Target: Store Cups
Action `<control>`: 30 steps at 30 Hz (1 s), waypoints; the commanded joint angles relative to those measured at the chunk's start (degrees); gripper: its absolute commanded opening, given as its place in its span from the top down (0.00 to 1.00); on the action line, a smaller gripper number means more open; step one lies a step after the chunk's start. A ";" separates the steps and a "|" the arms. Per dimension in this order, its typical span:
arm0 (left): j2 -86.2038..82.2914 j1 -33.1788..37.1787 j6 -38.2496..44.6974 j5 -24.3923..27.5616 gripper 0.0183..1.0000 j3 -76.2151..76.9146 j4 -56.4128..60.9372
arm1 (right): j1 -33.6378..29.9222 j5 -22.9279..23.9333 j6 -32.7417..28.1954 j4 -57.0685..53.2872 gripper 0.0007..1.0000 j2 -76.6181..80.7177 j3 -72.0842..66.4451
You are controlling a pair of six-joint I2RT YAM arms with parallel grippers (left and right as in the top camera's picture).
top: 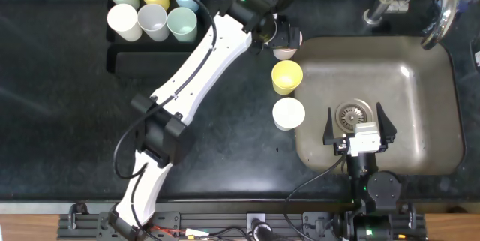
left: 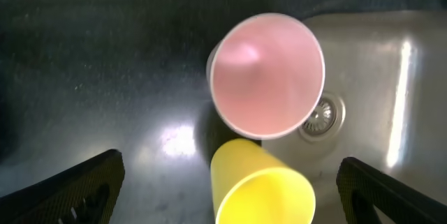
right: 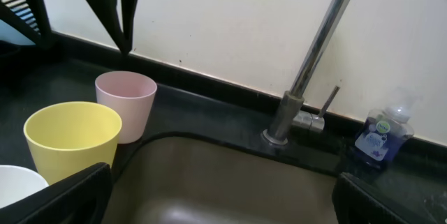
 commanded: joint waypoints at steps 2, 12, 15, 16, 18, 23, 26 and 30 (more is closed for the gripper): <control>2.10 2.16 -4.20 -0.90 0.00 1.22 0.87 | 0.33 0.46 0.20 0.33 0.00 -0.44 -0.79; 6.34 3.39 -5.35 0.44 0.00 1.22 1.79 | 0.33 0.46 0.20 0.33 0.00 -0.44 -0.79; 7.58 3.39 -5.88 1.84 0.00 1.22 2.73 | 0.33 0.46 0.20 0.33 0.00 -0.44 -0.79; 7.72 3.39 -5.88 2.36 0.00 1.20 3.08 | 0.33 0.46 0.20 0.33 0.00 -0.44 -0.79; 7.91 3.39 -5.88 2.25 0.00 1.20 3.28 | 0.33 0.46 0.20 0.33 0.00 -0.44 -0.79; 8.76 3.50 -5.88 2.19 0.09 1.20 3.28 | 0.33 0.46 0.20 0.33 0.00 -0.44 -0.79; 9.38 3.41 -5.88 2.21 0.33 1.20 3.32 | 0.33 0.46 0.20 0.33 0.00 -0.44 -0.79; 9.64 3.39 -5.77 2.14 0.98 1.20 4.33 | 0.33 0.46 0.20 0.33 0.00 -0.44 -0.79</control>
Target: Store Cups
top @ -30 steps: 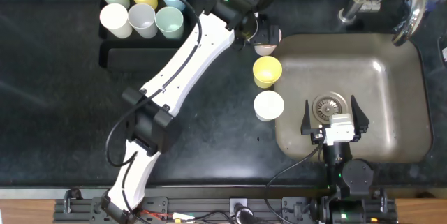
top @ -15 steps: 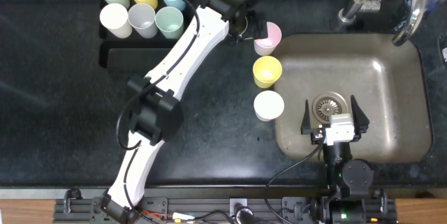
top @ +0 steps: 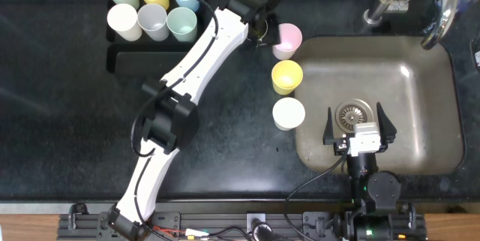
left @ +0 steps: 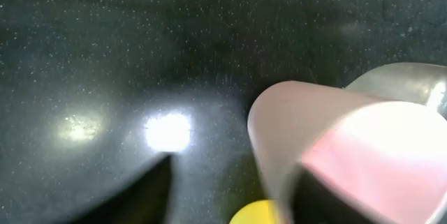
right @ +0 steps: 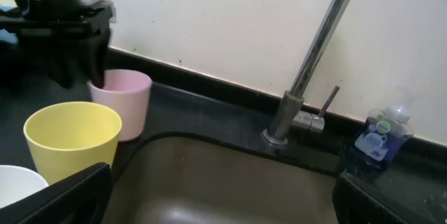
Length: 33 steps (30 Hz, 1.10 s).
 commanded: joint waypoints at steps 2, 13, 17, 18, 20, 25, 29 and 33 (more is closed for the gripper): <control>1.14 0.09 0.02 0.33 0.98 1.62 1.68 | 0.33 0.46 0.17 0.37 0.00 -0.44 -0.79; -28.15 12.37 0.20 -8.50 0.98 4.79 -10.36 | 0.33 0.46 0.17 0.37 0.00 -0.44 -0.79; -40.24 20.15 -4.50 -18.64 0.98 2.58 -31.01 | 0.33 0.46 0.17 0.37 0.00 -0.44 -0.79; -43.95 21.79 0.74 -18.88 0.98 -1.49 -29.94 | 0.33 0.46 0.17 0.37 0.00 -0.44 -0.79; -50.62 25.46 0.59 -21.29 0.98 -11.37 -29.83 | 0.33 0.46 0.17 0.37 0.00 -0.44 -0.79; -68.48 40.28 -3.50 -17.46 0.98 -51.12 -16.31 | 0.33 0.46 0.17 0.37 0.00 -0.44 -0.79; -69.42 48.76 2.23 -1.27 0.98 -69.40 3.61 | 0.33 0.46 0.17 0.37 0.00 -0.44 -0.79; -62.73 48.11 5.07 0.04 0.98 -64.52 4.13 | 0.33 0.46 0.17 0.37 0.00 -0.44 -0.79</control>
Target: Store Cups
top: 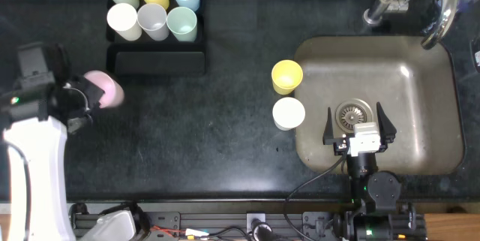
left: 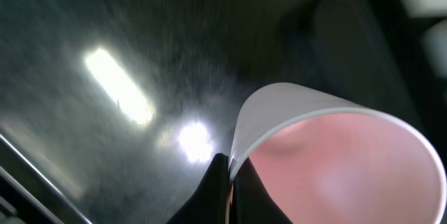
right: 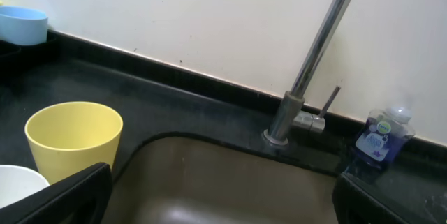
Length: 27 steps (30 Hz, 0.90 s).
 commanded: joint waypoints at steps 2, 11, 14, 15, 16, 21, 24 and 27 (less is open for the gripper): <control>7.19 -0.33 6.25 8.00 0.98 8.94 1.01 | 0.33 0.46 0.20 0.35 0.00 -0.44 -0.79; 16.65 -0.39 6.78 7.67 0.98 19.08 -1.22 | 0.33 0.46 0.20 0.35 0.00 -0.44 -0.79; 19.43 -0.39 5.27 7.50 0.98 19.17 -0.81 | 0.33 0.46 0.20 0.35 0.00 -0.44 -0.79; 20.15 -0.39 5.09 7.45 0.98 19.17 -0.37 | 0.33 0.46 0.20 0.35 0.00 -0.44 -0.79; 21.40 -0.39 5.03 7.50 0.98 19.28 0.57 | 0.33 0.46 0.20 0.35 0.00 -0.44 -0.79; 24.98 -0.39 3.61 7.45 0.98 22.64 0.09 | 0.33 0.46 0.20 0.35 0.00 -0.44 -0.79; 26.73 -0.39 3.54 7.72 0.98 24.02 0.07 | 0.33 0.46 0.20 0.35 0.00 -0.44 -0.79; 27.91 -0.42 1.88 7.69 0.98 24.02 0.11 | 0.33 0.46 0.20 0.35 0.00 -0.44 -0.79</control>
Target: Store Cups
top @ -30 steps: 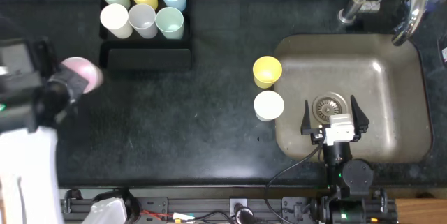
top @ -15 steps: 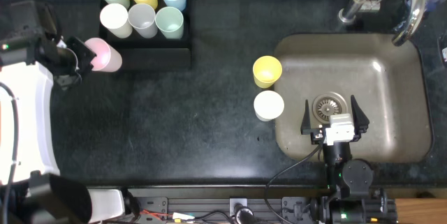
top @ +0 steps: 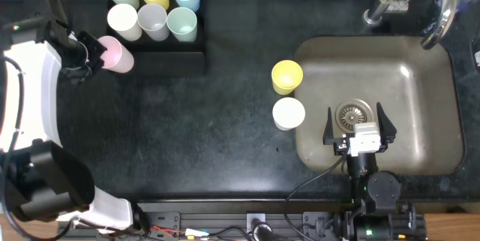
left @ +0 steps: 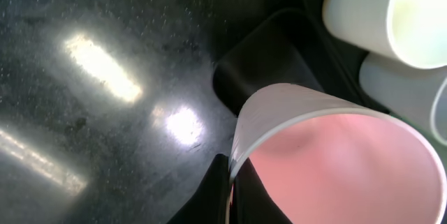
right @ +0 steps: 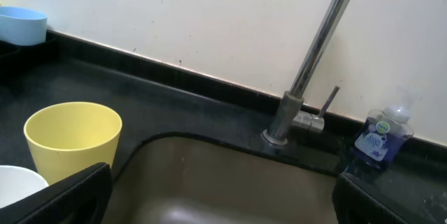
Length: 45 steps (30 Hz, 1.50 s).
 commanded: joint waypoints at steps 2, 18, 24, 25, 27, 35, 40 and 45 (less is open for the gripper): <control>2.60 -0.28 -3.43 0.74 0.98 2.03 -0.07 | 0.33 0.48 0.20 0.33 0.00 -0.44 -0.79; 6.32 -0.55 -5.14 0.42 0.98 2.03 4.39 | 0.33 0.48 0.20 0.33 0.00 -0.44 -0.79; 6.75 -0.55 -5.14 0.28 0.98 2.03 5.51 | 0.33 0.48 0.20 0.33 0.00 -0.44 -0.79; 6.99 -0.55 -5.14 0.26 0.98 2.03 5.55 | 0.33 0.48 0.20 0.33 0.00 -0.44 -0.79; 8.09 -0.68 -5.14 0.28 0.98 2.03 6.12 | 0.33 0.48 0.20 0.33 0.00 -0.44 -0.79; 10.32 -2.43 -5.14 -1.53 0.98 2.03 6.64 | 0.33 0.48 0.20 0.33 0.00 -0.44 -0.79; 10.40 -2.95 -5.07 -3.19 0.98 2.03 6.54 | 0.33 0.48 0.20 0.33 0.00 -0.44 -0.79; 10.40 -2.95 -4.44 -4.07 0.00 2.03 6.51 | 0.33 0.48 0.20 0.33 0.00 -0.44 -0.79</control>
